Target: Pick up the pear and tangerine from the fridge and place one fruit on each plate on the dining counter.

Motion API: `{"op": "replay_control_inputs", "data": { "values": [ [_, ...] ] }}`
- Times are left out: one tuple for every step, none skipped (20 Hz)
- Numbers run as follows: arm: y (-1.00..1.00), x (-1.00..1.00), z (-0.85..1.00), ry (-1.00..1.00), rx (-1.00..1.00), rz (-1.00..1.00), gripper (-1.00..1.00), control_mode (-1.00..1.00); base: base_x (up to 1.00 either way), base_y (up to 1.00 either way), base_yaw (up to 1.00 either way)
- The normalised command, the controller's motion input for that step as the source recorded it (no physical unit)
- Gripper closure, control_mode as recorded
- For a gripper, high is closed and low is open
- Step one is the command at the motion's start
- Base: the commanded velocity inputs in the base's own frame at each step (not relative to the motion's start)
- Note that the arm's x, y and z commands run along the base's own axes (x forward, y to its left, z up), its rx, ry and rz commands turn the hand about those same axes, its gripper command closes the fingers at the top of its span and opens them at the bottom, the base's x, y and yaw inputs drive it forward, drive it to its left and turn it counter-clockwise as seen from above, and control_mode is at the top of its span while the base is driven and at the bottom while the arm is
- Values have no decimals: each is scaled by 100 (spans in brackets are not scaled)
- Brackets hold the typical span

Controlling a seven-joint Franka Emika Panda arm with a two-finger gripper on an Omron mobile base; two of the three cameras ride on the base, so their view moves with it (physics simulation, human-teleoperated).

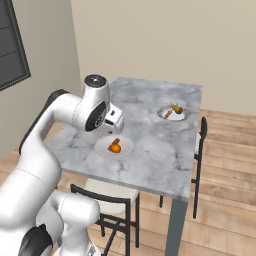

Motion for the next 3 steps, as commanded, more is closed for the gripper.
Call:
{"op": "replay_control_inputs", "data": {
  "values": [
    [0, -35, 69, -4, 0, 0, -100, -100, 0, 0, 0],
    [0, -35, 70, -5, 0, 0, -100, -100, 0, 0, 0],
    [0, -36, 68, -5, 0, 0, -100, -100, 0, 0, 0]
  ]
}}
